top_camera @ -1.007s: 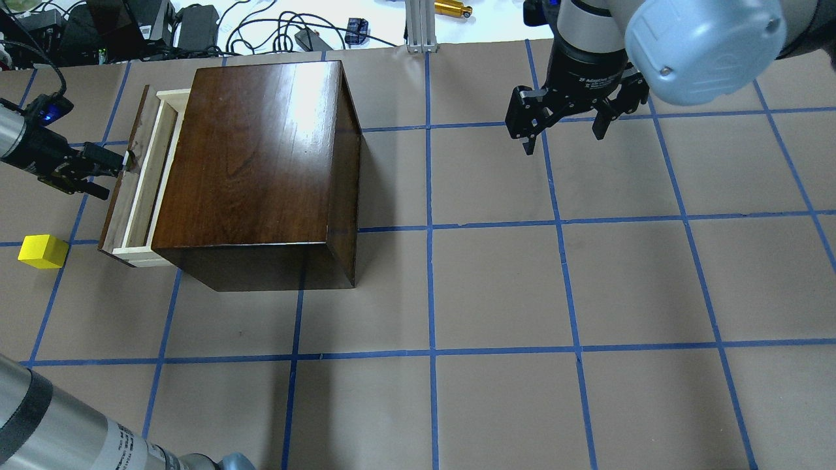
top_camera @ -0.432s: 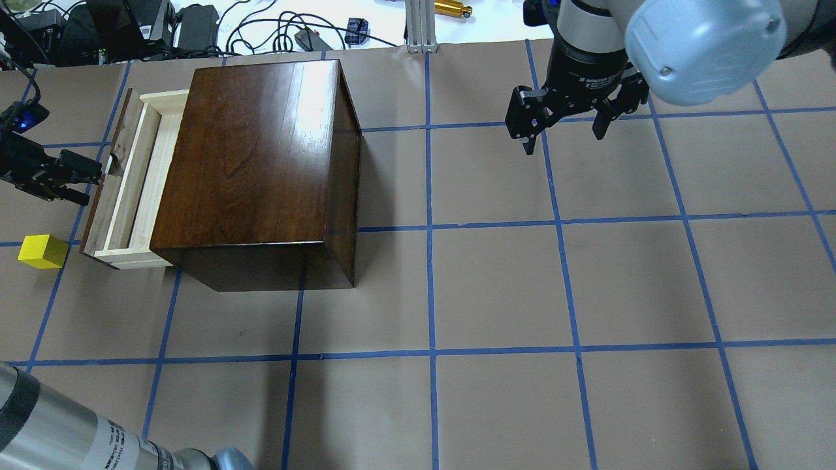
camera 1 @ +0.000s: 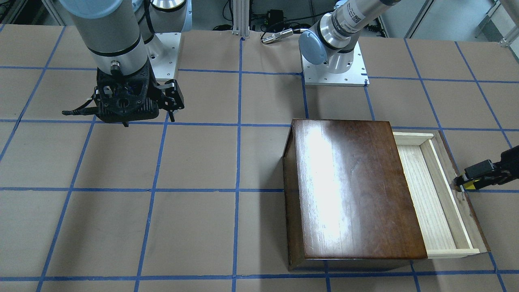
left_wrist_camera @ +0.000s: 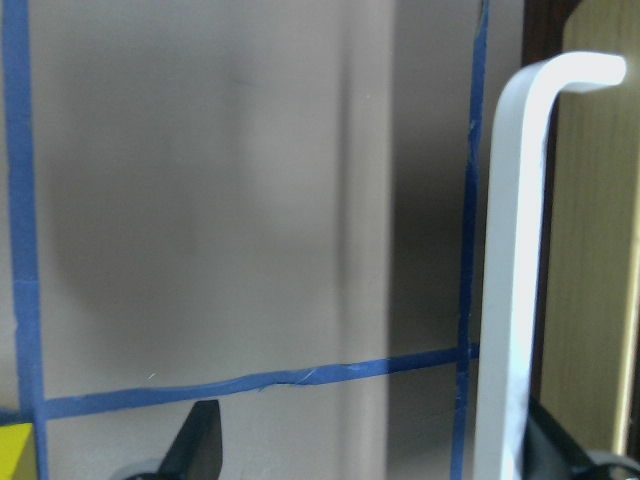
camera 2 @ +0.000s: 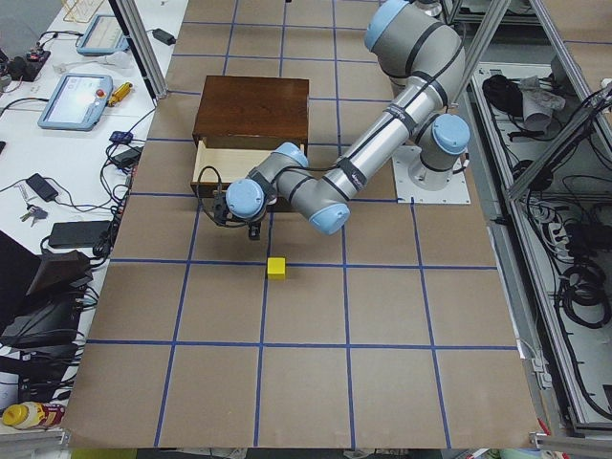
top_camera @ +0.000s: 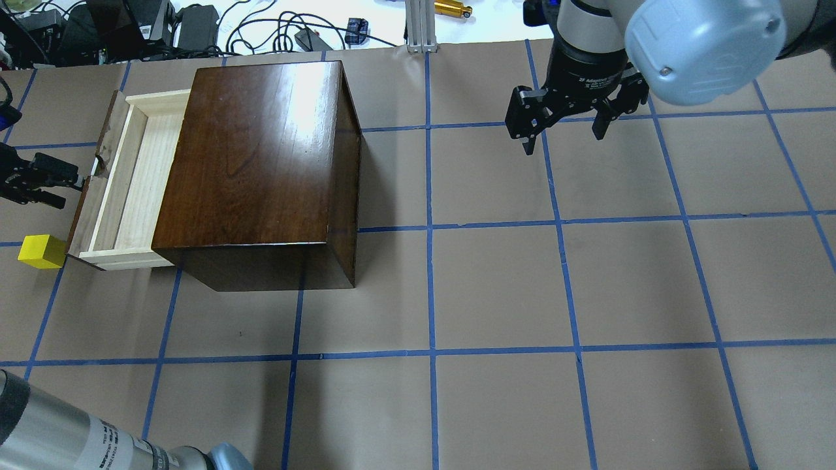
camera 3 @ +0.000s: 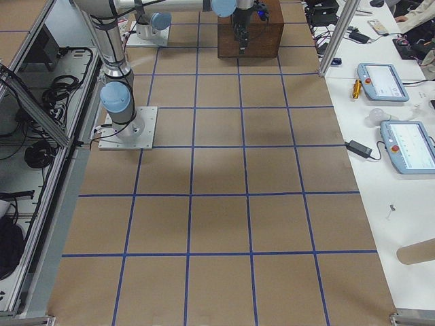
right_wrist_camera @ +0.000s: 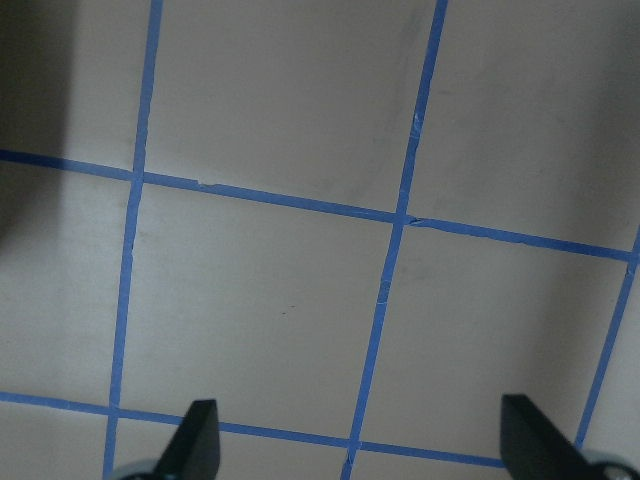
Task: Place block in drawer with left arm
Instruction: 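Pull the drawer open away from the cabinet with the left gripper, then release the handle and raise the left gripper above the cabinet, then move the left gripper down toward the yellow cube beside the drawer, then close the left gripper on the yellow cube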
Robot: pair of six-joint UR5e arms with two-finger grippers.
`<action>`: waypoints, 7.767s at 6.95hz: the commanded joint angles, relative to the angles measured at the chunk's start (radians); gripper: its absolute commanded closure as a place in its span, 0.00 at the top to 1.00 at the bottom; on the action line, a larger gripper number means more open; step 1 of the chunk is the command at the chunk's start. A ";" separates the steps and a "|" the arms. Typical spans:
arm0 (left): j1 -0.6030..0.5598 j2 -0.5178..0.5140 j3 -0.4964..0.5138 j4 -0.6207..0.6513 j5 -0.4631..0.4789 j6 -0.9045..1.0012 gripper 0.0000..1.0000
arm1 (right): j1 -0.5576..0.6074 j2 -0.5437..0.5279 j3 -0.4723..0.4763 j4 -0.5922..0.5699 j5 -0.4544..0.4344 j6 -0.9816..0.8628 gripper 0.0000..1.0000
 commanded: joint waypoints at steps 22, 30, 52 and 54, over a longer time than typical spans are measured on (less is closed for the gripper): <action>-0.510 0.463 0.007 -0.213 0.337 -0.498 1.00 | 0.000 0.000 0.000 0.000 0.000 -0.001 1.00; -0.070 0.339 0.000 -0.175 0.332 0.517 1.00 | 0.000 0.000 0.000 0.000 0.000 0.000 1.00; 0.067 -0.103 -0.192 0.499 0.331 1.670 0.64 | 0.000 0.000 0.000 0.000 0.000 0.000 1.00; 0.067 -0.103 -0.191 0.502 0.329 1.695 0.15 | 0.000 0.000 0.000 0.000 0.000 -0.001 1.00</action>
